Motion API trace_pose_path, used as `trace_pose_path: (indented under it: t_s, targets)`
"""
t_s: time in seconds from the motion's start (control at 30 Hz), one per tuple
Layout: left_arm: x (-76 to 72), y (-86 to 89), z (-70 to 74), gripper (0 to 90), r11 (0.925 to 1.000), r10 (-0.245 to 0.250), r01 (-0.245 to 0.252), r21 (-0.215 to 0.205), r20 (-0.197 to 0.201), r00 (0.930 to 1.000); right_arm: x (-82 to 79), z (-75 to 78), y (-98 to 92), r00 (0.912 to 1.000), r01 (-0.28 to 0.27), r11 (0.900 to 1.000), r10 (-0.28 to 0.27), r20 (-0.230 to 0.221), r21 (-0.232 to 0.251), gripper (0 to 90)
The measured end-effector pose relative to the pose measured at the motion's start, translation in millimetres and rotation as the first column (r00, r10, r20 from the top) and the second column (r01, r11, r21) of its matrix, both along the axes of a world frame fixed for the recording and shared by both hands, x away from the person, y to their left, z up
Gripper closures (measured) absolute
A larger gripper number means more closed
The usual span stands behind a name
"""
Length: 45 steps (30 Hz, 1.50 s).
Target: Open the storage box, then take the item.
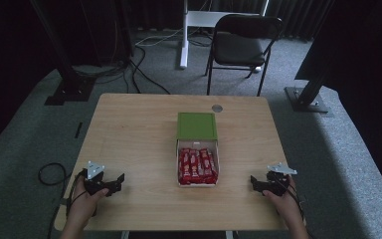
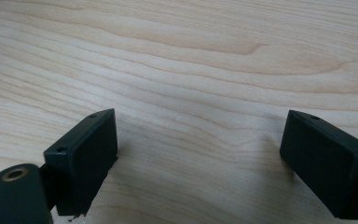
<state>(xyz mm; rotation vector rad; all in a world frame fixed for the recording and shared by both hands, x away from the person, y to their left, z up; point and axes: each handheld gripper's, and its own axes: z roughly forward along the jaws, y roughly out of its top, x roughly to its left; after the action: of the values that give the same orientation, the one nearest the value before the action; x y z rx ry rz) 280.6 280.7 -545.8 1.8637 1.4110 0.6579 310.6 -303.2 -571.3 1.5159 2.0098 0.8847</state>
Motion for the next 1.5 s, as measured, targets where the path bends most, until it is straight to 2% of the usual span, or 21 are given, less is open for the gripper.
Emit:
trace_pose_path:
  t_s: [0.2,0.33,0.5,0.83,0.93,1.37,1.5]
  targets:
    - [0.7,0.3,-5.5,9.9,0.9993,-0.001,0.002,0.037,-0.038,0.9993,0.0,0.0,0.0,1.0,0.0,1.0,0.0,0.0,0.0,10.6]
    - [1.7,-1.3,-10.6,9.9,0.9991,0.0,0.002,0.042,-0.055,0.9985,0.0,0.0,0.0,1.0,0.0,1.0,0.0,0.0,-0.001,10.6]
    - [3.3,-5.1,-17.6,10.0,0.9965,-0.004,0.011,0.083,-0.077,0.997,0.0,0.0,0.0,1.0,0.0,1.0,0.0,0.0,0.0,10.6]
    - [3.8,-10.8,-18.2,9.8,0.9977,0.023,-0.017,0.065,-0.09,0.9957,0.0,0.0,0.0,1.0,0.0,1.0,0.0,0.0,0.0,10.6]
    - [3.4,-12.0,-18.4,7.7,0.9966,0.054,-0.048,0.066,-0.095,0.994,0.0,0.0,0.0,1.0,0.0,1.0,0.0,-0.001,0.0,10.6]
    - [3.1,-12.8,-18.5,7.0,0.9958,0.069,-0.063,0.066,-0.096,0.9929,-0.2,0.1,-0.3,1.0,0.001,1.0,-0.001,0.002,0.001,12.0]
    - [3.4,-12.9,-18.5,6.6,0.9959,0.067,-0.061,0.067,-0.098,0.9929,-0.9,0.4,1.0,0.9996,0.028,1.0,-0.028,0.005,0.006,12.6]
